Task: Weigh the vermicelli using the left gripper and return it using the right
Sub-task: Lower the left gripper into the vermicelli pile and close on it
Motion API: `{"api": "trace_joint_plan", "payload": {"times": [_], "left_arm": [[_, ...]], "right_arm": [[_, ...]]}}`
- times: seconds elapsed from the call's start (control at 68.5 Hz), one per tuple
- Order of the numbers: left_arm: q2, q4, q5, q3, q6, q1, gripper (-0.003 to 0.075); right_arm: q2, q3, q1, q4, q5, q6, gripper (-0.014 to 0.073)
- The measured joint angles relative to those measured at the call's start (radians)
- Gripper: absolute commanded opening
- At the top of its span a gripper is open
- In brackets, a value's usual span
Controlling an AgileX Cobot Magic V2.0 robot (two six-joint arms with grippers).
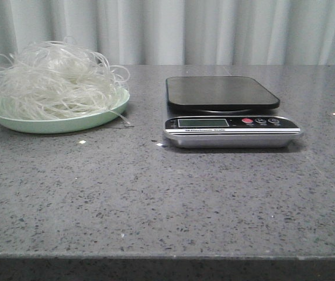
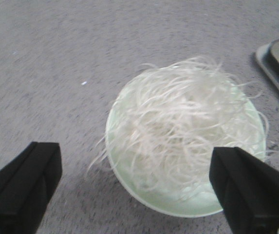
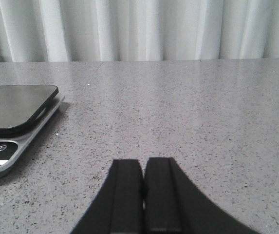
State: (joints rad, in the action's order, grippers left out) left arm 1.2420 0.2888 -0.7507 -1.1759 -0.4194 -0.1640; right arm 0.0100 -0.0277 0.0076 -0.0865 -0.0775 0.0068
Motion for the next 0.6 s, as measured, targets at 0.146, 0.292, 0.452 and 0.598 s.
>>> {"api": "trace_joint_plan", "payload": {"times": [0.146,0.292,0.452,0.598], "left_arm": [[0.094,0.013,-0.024,-0.072,-0.048,-0.041,0.0674],[0.187,0.017,-0.028,-0.107,-0.063,-0.066,0.0674],[0.284,0.017,-0.028,-0.114,-0.065,-0.078,0.0674],[0.346,0.018,-0.023,-0.114,-0.065,-0.078,0.0673]], "right_arm": [[0.000,0.000,0.000,0.000,0.000,0.000,0.0151],[0.000,0.000,0.000,0.000,0.000,0.000,0.0151],[0.000,0.000,0.000,0.000,0.000,0.000,0.0151],[0.000,0.000,0.000,0.000,0.000,0.000,0.0151]]}}
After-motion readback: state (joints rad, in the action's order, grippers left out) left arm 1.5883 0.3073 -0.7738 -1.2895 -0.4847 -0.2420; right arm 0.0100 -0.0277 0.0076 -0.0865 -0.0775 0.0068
